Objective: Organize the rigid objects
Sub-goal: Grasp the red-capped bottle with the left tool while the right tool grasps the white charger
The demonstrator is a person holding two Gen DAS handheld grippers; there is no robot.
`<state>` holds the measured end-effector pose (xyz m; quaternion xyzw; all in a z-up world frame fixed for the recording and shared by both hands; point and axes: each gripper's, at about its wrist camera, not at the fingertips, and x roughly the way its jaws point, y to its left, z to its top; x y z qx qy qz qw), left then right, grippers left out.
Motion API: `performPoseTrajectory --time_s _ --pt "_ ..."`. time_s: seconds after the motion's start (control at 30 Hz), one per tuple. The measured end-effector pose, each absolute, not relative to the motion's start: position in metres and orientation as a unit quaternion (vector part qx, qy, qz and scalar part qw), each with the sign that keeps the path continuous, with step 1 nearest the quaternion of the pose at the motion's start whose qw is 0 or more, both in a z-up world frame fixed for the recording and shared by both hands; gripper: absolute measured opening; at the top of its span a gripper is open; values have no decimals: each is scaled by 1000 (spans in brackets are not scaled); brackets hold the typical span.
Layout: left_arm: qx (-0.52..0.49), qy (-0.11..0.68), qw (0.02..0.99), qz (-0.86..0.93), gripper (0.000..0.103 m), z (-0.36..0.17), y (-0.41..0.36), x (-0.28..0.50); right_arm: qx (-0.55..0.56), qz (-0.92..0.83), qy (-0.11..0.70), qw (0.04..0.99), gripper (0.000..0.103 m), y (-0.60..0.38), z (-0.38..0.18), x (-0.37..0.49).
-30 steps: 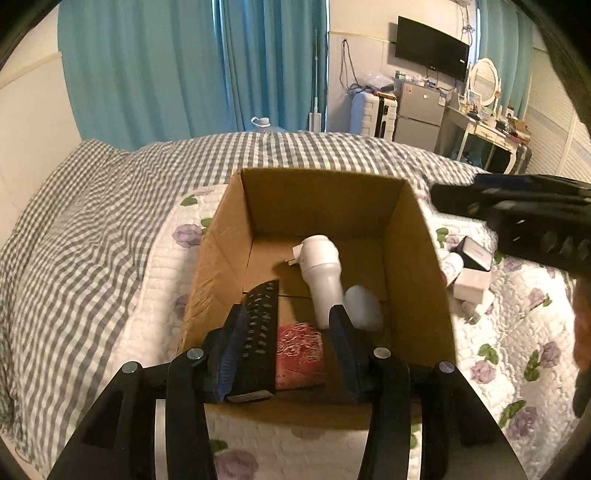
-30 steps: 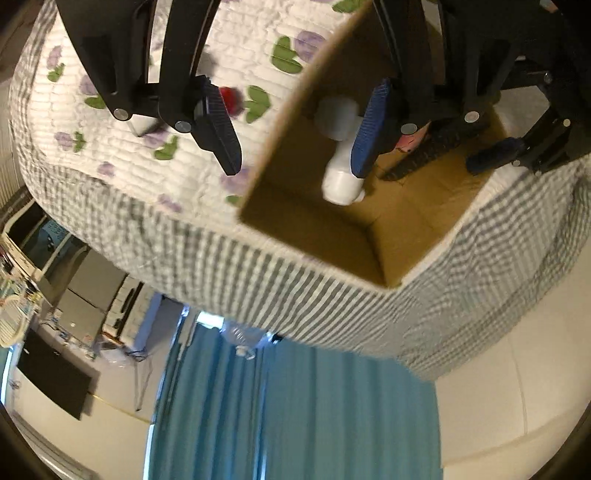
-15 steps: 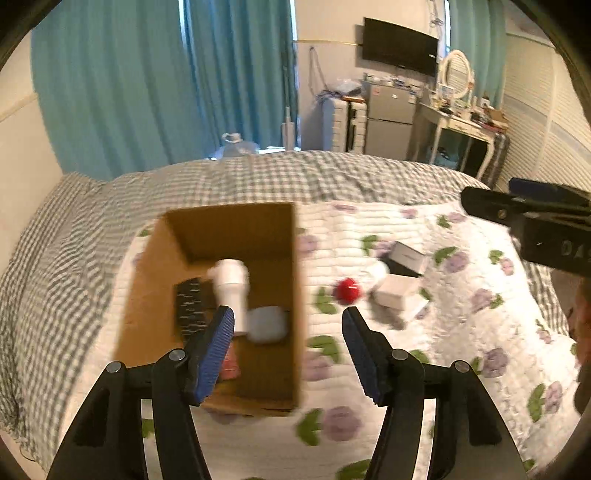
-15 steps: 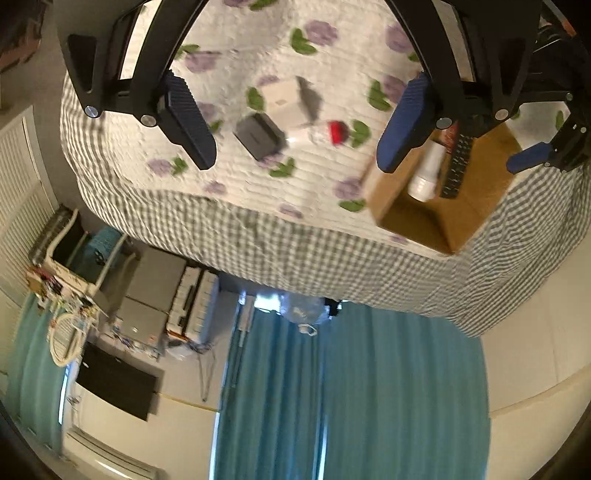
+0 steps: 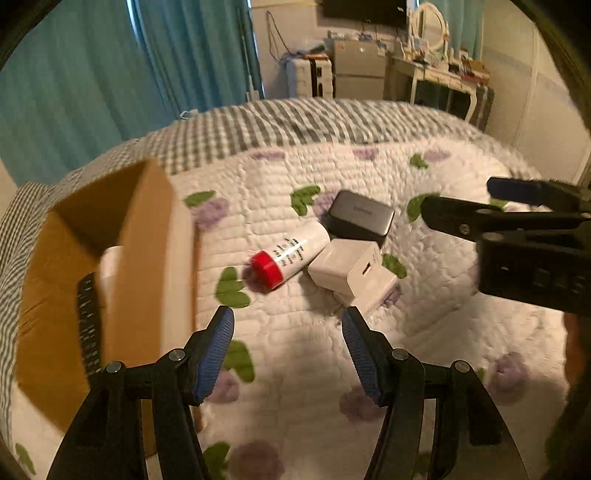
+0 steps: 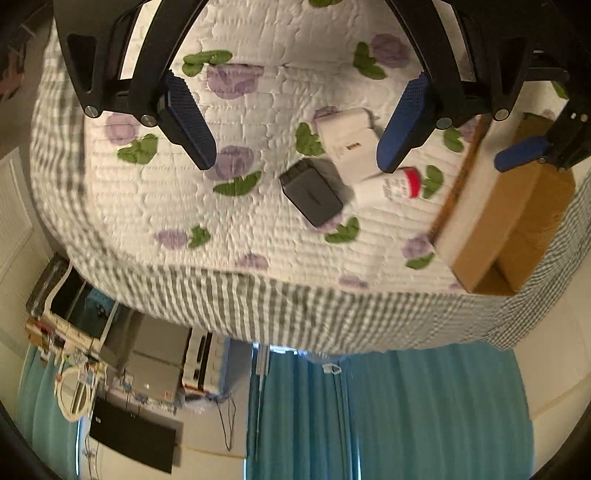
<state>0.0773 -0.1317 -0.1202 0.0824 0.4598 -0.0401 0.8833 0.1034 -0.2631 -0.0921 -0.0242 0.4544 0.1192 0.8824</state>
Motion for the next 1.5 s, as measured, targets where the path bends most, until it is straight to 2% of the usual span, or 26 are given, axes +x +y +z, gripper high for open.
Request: performPoseTrajectory --time_s 0.33,0.47,0.73,0.8,0.97,1.23,1.5 --pt "129 460 876 -69 64 -158 -120 105 -58 182 464 865 88 -255 -128 119" --pt "159 447 876 -83 64 -161 -117 102 -69 218 477 849 83 -238 -140 122" --pt "133 455 876 -86 64 -160 -95 115 -82 242 508 823 82 -212 -160 132" --pt "139 456 875 -82 64 -162 -97 115 -80 244 517 816 79 -206 -167 137" --pt "150 462 871 -75 64 -168 -101 118 -79 250 540 800 53 -192 -183 146" --pt "117 467 873 -79 64 -164 -108 132 -68 234 500 831 51 -216 -155 138" --pt "164 464 866 -91 64 -186 -141 147 -51 204 473 856 50 -247 -134 136"
